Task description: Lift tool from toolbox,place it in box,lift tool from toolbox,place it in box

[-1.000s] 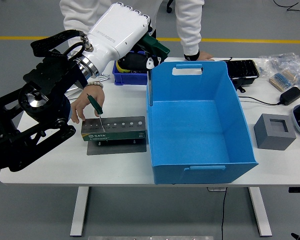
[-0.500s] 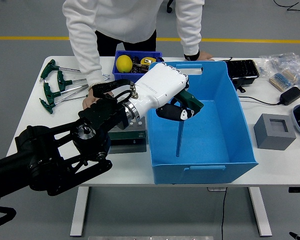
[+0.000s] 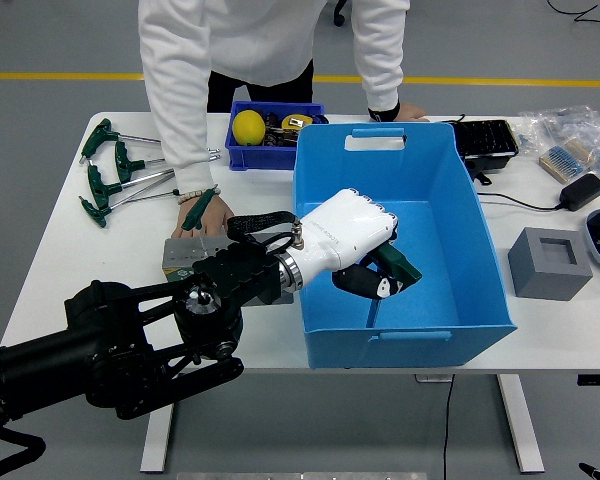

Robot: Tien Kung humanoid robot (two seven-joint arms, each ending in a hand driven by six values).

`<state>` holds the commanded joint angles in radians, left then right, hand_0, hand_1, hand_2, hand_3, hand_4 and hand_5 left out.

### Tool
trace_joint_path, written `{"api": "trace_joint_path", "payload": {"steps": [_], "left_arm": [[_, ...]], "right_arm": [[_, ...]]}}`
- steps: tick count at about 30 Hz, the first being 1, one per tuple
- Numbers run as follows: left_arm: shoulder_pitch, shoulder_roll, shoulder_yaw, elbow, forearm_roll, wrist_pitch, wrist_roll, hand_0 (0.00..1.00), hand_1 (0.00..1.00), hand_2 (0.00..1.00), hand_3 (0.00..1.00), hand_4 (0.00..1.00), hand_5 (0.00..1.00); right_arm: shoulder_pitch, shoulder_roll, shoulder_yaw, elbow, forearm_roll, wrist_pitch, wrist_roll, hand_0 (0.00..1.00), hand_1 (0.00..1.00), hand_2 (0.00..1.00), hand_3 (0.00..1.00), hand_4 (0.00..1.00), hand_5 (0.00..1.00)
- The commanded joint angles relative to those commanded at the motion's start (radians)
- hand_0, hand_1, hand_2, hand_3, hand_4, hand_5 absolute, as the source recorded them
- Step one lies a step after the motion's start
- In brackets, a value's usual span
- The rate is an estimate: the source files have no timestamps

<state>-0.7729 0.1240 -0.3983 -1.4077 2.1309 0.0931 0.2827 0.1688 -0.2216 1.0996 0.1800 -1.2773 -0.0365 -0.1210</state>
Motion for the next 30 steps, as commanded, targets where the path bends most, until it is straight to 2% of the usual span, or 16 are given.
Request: {"api": "trace_joint_path", "payload": {"steps": [1,6,7,12,13,18,19,24,25,30], "left_arm": [[0.000,-0.001,-0.001,0.001,-0.001,-0.002,-0.001,0.244,0.121,0.159,0.197,0.885,0.679],[-0.007,-0.008,-0.003,0.005,-0.011,-0.005,-0.029,0.244,0.121,0.159,0.197,0.885,0.679],[-0.009,-0.010,-0.004,0.008,-0.015,0.000,-0.036,0.316,0.377,0.455,0.510,0.943,0.717],[-0.013,-0.014,-0.011,0.022,-0.040,0.058,-0.083,0.316,0.377,0.455,0.510,0.943,0.717],[-0.013,-0.014,-0.013,0.024,-0.046,0.073,-0.091,0.403,0.559,0.685,0.688,0.971,0.725],[-0.015,-0.016,-0.020,0.032,-0.064,0.135,-0.130,0.403,0.559,0.685,0.688,0.971,0.725],[-0.016,-0.018,-0.022,0.036,-0.065,0.149,-0.136,0.496,0.655,0.822,0.767,0.981,0.716],[-0.020,-0.024,-0.041,0.059,-0.061,0.183,-0.148,0.496,0.655,0.822,0.767,0.981,0.716],[-0.020,-0.024,-0.045,0.062,-0.061,0.188,-0.149,0.539,0.686,0.858,0.793,0.998,0.713],[-0.017,-0.018,-0.076,0.058,-0.054,0.207,-0.157,0.539,0.686,0.858,0.793,0.998,0.713]], "right_arm": [[0.000,0.000,0.001,0.000,-0.001,0.000,0.000,0.767,0.686,0.725,0.667,0.949,0.765],[0.000,0.001,0.003,0.000,-0.007,0.002,-0.003,0.767,0.686,0.725,0.667,0.949,0.765],[0.000,0.001,0.004,0.000,-0.008,0.002,-0.003,0.767,0.686,0.725,0.668,0.949,0.765],[0.010,-0.001,0.005,0.000,-0.013,0.004,-0.005,0.767,0.686,0.725,0.668,0.949,0.765],[0.014,-0.002,0.005,0.000,-0.013,0.004,-0.005,0.767,0.686,0.726,0.668,0.948,0.764],[0.022,-0.002,0.002,0.000,-0.008,0.003,-0.003,0.767,0.686,0.726,0.668,0.948,0.764],[0.021,-0.001,0.001,0.000,-0.008,0.003,-0.003,0.767,0.687,0.726,0.668,0.948,0.764],[0.019,0.001,-0.004,0.000,-0.007,0.004,-0.003,0.767,0.687,0.726,0.668,0.948,0.764],[0.018,0.002,-0.004,0.000,-0.006,0.004,-0.003,0.767,0.686,0.725,0.668,0.948,0.765],[0.016,0.003,-0.007,0.000,-0.004,0.004,-0.003,0.767,0.686,0.725,0.668,0.948,0.765]]}}
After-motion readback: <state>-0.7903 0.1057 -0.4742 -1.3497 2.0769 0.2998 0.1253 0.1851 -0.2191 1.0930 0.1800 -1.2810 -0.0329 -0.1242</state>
